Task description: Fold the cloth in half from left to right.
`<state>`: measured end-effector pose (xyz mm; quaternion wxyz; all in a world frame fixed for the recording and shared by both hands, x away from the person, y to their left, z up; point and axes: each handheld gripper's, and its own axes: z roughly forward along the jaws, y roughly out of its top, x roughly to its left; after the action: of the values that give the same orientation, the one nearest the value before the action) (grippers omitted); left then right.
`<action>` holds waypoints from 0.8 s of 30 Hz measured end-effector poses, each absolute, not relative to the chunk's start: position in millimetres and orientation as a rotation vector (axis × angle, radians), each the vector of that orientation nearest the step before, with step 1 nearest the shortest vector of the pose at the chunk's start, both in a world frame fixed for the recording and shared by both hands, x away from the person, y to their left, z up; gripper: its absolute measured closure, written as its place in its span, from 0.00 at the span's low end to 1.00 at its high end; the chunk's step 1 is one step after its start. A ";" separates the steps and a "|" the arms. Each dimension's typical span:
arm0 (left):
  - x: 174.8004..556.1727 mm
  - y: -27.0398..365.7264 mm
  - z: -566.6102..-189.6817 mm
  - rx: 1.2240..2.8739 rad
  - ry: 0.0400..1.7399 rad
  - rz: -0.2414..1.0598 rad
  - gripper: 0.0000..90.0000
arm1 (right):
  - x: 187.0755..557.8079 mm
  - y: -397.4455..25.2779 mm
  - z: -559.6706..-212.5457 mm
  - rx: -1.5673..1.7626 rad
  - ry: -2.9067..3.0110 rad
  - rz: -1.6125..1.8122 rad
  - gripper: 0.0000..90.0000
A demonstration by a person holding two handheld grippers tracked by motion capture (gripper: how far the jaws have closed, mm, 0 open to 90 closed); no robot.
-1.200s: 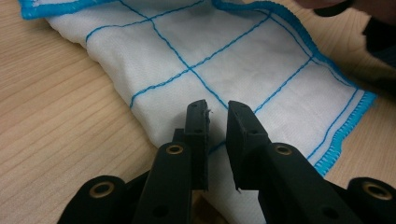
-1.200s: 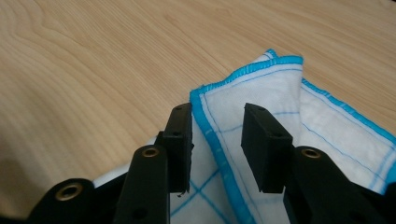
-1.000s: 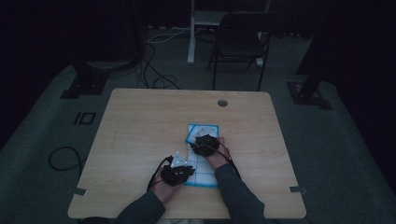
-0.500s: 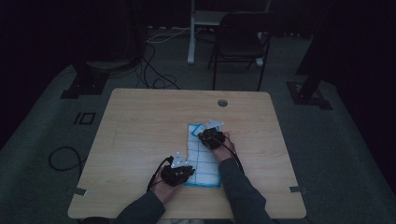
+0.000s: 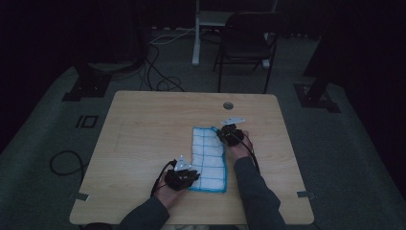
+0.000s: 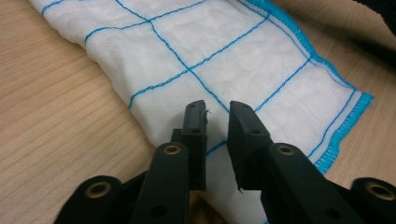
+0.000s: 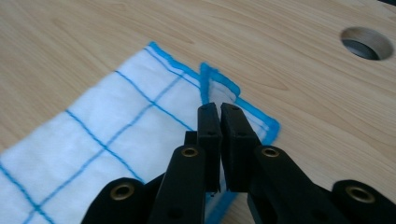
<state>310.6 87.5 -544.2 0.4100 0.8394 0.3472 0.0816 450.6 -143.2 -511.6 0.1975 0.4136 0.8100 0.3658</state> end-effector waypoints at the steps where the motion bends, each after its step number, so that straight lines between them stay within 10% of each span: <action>1: 310.7 86.8 -543.7 2.113 0.877 0.210 0.85 | 451.3 -146.0 -512.0 1.170 2.261 1.017 0.95; 24: 368.0 79.7 -529.4 2.095 0.948 0.351 0.82 | 448.8 -163.9 -506.5 1.202 2.212 1.000 0.86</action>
<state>368.0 79.7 -529.4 0.3964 0.8269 0.3740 0.1383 448.8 -163.9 -506.5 0.2147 0.4336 0.7975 0.3605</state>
